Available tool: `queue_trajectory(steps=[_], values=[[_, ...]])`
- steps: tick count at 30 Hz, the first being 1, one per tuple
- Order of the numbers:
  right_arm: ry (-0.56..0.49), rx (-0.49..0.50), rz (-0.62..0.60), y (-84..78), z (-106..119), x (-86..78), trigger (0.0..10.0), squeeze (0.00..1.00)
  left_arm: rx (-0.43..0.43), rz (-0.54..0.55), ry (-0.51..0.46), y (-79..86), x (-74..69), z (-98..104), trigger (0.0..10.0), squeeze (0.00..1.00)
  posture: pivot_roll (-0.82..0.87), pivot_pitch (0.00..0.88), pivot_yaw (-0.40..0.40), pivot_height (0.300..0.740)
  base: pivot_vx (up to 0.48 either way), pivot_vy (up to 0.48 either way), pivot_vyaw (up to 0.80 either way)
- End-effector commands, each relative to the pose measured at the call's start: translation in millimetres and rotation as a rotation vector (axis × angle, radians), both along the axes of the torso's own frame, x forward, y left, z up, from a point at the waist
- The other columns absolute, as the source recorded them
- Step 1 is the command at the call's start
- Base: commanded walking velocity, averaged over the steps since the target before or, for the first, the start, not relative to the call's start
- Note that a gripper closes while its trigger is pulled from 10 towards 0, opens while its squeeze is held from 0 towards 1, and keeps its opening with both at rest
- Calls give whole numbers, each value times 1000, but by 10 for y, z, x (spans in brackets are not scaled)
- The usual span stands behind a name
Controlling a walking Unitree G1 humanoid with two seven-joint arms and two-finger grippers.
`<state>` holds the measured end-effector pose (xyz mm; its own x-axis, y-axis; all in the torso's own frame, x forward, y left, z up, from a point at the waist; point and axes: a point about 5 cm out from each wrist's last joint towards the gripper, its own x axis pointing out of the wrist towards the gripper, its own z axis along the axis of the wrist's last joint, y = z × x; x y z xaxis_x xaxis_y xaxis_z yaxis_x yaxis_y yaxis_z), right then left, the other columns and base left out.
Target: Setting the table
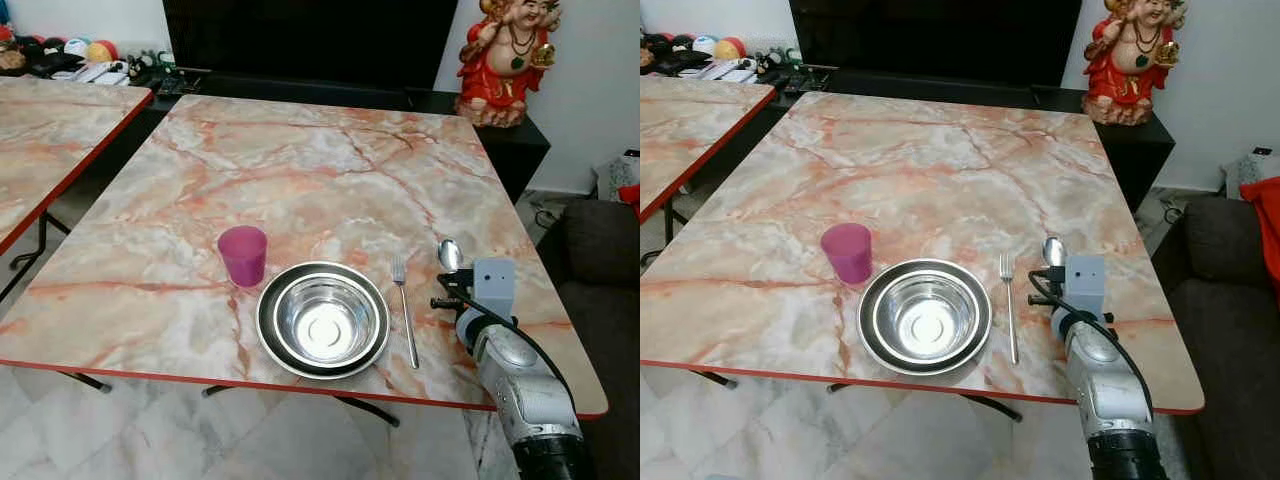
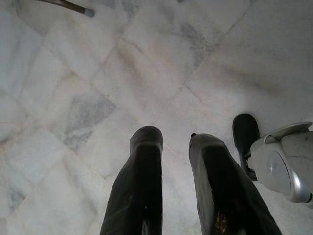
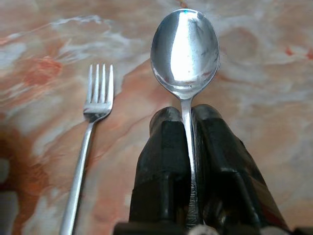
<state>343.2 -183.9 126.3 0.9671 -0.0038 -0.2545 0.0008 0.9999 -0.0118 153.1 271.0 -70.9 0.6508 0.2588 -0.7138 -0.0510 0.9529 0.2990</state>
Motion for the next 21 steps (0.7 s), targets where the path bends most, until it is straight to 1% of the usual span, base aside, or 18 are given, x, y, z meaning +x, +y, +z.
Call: queue_trajectory(steps=[1,2,3,5,6,7,8,12,21], values=[[39,15,-10,-7,-80,-23,10000,0,-3,0,32,1,-65,-33,10000,0,50,149,-38,740,0,0,0],[40,23,-8,7,-84,-23,10000,0,-2,0,33,2,-66,-33,10000,0,50,149,-38,740,0,0,0],[46,55,-5,36,-99,-22,10000,0,-3,0,34,2,-67,-34,10000,0,50,149,-38,740,0,0,0],[59,68,6,65,-129,-24,10000,0,-4,-2,34,0,-67,-34,10000,0,51,149,-37,740,0,0,0],[72,108,17,96,-156,-28,10000,0,-4,-2,34,-1,-65,-34,10000,0,51,149,-37,740,0,0,0],[73,117,17,101,-163,-29,10000,0,-4,-2,33,-2,-65,-34,10000,0,51,149,-37,740,0,0,0],[78,94,11,96,-175,-30,10000,0,-4,-3,33,-4,-64,-34,10000,0,53,150,-38,740,0,0,0],[87,72,10,93,-207,-35,10000,0,-4,-5,32,-10,-60,-34,10000,0,53,150,-38,740,0,0,0],[99,67,11,108,-264,-42,10000,0,-2,-3,32,-8,-61,-34,10000,0,55,151,-38,740,0,0,0]])
